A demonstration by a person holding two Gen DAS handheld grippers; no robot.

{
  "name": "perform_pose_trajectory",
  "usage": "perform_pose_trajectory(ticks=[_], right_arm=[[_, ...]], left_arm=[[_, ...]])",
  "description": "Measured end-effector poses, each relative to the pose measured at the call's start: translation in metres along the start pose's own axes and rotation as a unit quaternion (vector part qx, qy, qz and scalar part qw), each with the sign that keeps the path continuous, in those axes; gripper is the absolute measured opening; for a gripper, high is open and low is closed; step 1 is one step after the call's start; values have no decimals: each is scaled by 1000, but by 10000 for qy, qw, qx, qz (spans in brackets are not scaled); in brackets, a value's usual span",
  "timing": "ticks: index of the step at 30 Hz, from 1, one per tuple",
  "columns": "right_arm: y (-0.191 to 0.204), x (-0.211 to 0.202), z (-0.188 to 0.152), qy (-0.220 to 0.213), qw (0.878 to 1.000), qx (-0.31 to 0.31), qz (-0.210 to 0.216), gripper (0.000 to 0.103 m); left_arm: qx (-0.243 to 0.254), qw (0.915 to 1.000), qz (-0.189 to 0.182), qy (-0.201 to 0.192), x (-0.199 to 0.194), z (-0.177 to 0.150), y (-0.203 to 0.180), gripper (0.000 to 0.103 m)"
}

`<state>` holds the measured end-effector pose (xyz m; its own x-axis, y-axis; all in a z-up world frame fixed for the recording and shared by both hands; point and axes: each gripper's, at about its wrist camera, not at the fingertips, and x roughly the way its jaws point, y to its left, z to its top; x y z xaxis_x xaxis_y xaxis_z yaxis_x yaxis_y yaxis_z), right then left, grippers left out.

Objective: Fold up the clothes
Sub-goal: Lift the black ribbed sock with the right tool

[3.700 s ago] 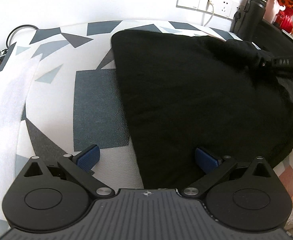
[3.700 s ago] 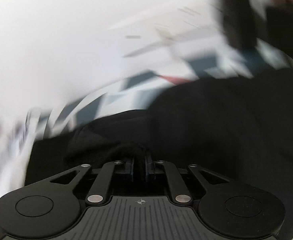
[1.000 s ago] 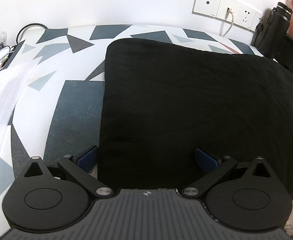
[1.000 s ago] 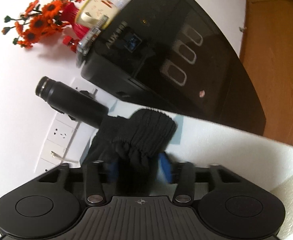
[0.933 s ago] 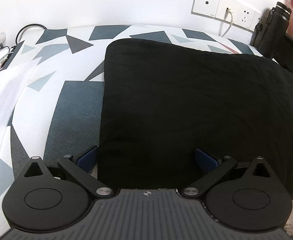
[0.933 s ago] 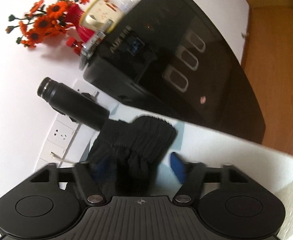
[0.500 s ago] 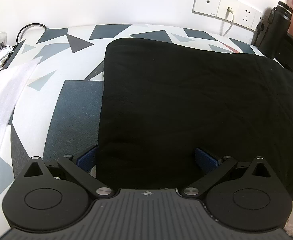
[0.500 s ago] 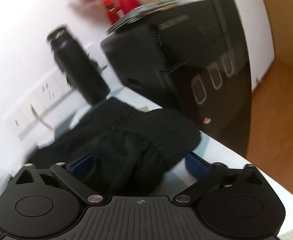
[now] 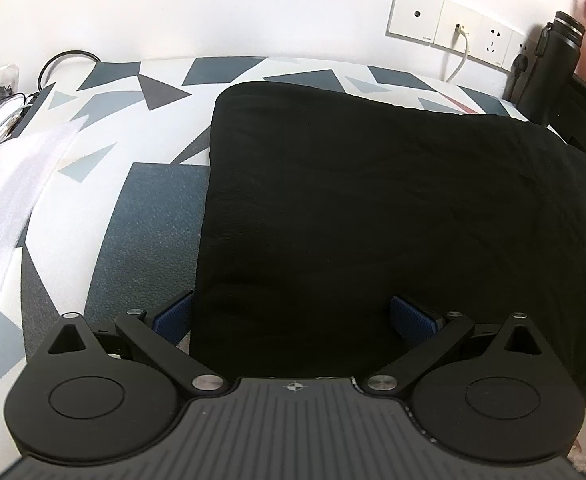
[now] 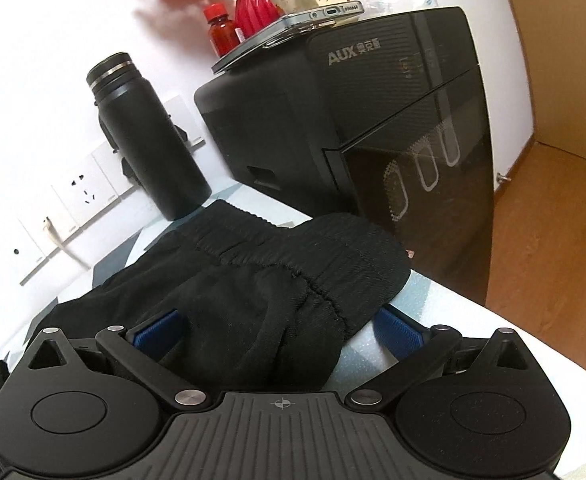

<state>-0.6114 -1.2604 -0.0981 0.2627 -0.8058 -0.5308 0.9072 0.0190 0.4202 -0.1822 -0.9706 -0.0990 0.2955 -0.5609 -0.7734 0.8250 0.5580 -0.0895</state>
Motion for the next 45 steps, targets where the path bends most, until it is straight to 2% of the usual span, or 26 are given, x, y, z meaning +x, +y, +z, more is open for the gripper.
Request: perform_pose_trajectory(ticks=[5,8,10,12,13,14,16,18,21,28,33,39,41,43,45], right_arm=[[10,6,0,120,9994,-261,-204,102],[11,6,-1,153,9994,-303,-24,98],[15,4,-5,177,9988,-440,74,81],[20,3,-10,228,9977,-599,235,79],[22,2,-12,250,9972,-633,319,67],[26,1,-15,290,9967,-657,389,62],[33,0,-20,378,9954,-732,495,44],[41,-1,-25,446,9940,-844,541,38],[50,-6,-29,516,9926,-934,574,35],[76,-15,-43,772,9845,-1341,831,33],[94,-25,-56,968,9802,-1379,1040,33],[115,-34,-73,1154,9697,-1606,1437,34],[113,-32,-70,1249,9686,-1438,1598,44],[103,-28,-61,1378,9676,-975,1877,61],[86,-20,-49,1404,9713,-383,1883,69]], left_arm=[[82,10000,-26,17,1,2,0,103],[103,9999,-4,51,3,5,-1,103],[90,9999,45,60,3,5,-3,103],[77,9999,82,41,3,4,-3,103],[89,9999,90,20,3,3,-4,103],[94,9999,96,8,3,3,-3,103],[84,9999,103,10,3,4,-3,103],[74,9999,111,12,3,4,-2,103],[34,9999,149,-4,3,5,1,103],[-95,9995,295,-35,3,9,23,103],[-167,9991,396,-51,2,10,43,103],[-443,9975,547,-44,-2,11,77,103],[-502,9969,605,-47,-2,12,85,103],[-496,9969,604,-70,-2,12,88,103],[-491,9969,612,-97,-2,12,89,103]])
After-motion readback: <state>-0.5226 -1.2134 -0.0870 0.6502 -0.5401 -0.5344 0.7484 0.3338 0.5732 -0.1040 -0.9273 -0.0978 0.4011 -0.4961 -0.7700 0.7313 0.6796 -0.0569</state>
